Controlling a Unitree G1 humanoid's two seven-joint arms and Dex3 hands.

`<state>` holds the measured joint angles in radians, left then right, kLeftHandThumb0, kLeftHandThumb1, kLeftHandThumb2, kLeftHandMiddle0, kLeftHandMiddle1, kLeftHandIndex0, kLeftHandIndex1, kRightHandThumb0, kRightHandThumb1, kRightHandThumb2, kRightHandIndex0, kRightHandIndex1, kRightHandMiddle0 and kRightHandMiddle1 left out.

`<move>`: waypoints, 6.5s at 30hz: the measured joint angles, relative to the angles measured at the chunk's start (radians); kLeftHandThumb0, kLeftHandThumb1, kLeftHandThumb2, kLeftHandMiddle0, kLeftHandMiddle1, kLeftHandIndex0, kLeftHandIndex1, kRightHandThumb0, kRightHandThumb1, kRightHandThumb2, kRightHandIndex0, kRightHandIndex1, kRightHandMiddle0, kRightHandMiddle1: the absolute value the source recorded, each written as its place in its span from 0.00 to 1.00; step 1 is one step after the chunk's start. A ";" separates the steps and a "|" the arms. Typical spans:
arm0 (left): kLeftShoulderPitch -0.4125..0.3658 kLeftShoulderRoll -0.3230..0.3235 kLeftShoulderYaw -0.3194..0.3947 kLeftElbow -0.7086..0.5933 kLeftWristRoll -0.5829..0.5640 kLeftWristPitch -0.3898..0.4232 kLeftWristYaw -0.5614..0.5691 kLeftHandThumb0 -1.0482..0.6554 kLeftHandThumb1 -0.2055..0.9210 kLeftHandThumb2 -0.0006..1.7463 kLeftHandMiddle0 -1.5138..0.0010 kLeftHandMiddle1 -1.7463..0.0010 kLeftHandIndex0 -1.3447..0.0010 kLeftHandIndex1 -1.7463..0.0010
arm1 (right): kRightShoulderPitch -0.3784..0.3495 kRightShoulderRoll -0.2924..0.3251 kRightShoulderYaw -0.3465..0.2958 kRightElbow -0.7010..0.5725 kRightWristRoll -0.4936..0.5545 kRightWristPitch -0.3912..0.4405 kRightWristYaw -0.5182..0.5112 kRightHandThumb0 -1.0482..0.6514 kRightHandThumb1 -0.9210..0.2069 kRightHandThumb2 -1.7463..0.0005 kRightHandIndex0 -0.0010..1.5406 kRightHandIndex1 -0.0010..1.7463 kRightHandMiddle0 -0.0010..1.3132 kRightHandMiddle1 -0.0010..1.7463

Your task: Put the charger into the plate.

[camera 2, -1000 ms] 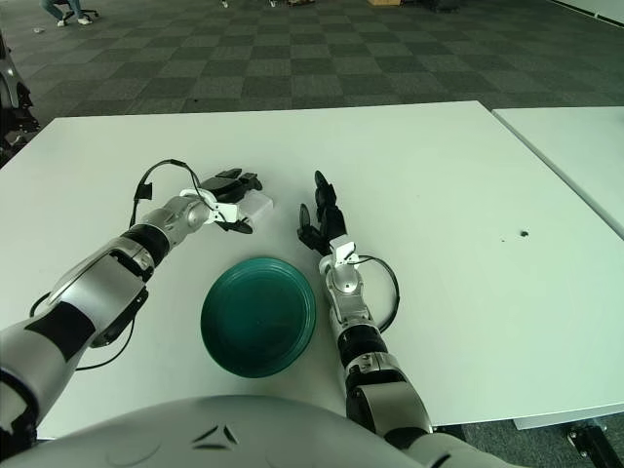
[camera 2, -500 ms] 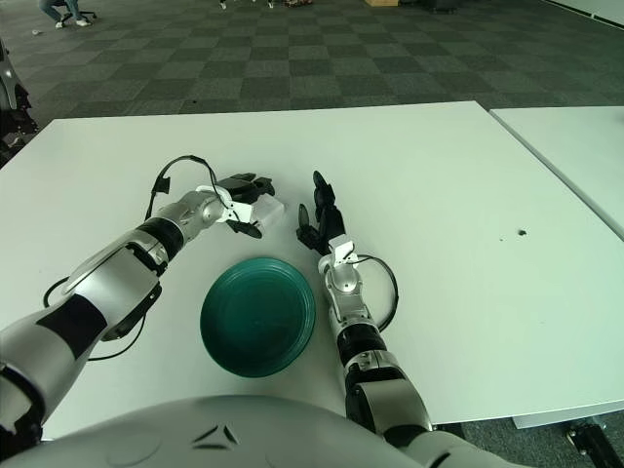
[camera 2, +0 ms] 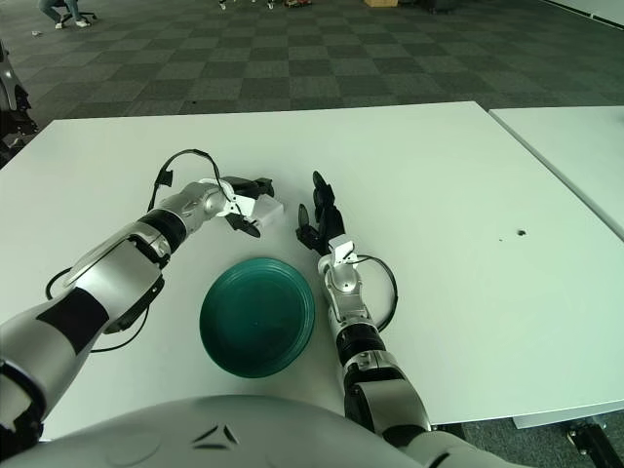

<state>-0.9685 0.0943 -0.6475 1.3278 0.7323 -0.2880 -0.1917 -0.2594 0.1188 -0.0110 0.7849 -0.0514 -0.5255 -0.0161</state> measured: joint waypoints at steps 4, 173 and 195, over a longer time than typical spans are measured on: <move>0.010 0.000 -0.012 0.000 0.009 0.010 0.060 0.32 0.65 0.58 0.78 0.35 0.66 0.01 | 0.000 0.002 -0.007 0.000 0.001 0.002 0.010 0.19 0.00 0.54 0.04 0.02 0.00 0.12; 0.582 0.569 0.173 -1.435 -0.299 -0.372 -0.546 0.00 1.00 0.44 0.93 0.98 1.00 0.80 | 0.061 -0.031 0.016 -0.114 0.000 0.048 0.007 0.24 0.00 0.57 0.11 0.03 0.00 0.15; 0.565 0.511 0.194 -1.227 -0.432 -0.492 -0.523 0.00 1.00 0.38 0.99 1.00 1.00 0.97 | 0.063 -0.038 0.034 -0.111 -0.011 0.041 0.006 0.23 0.00 0.52 0.07 0.00 0.00 0.06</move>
<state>-0.4036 0.6057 -0.4534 0.1004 0.2999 -0.7798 -0.7147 -0.1960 0.0809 0.0233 0.6742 -0.0620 -0.4841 -0.0103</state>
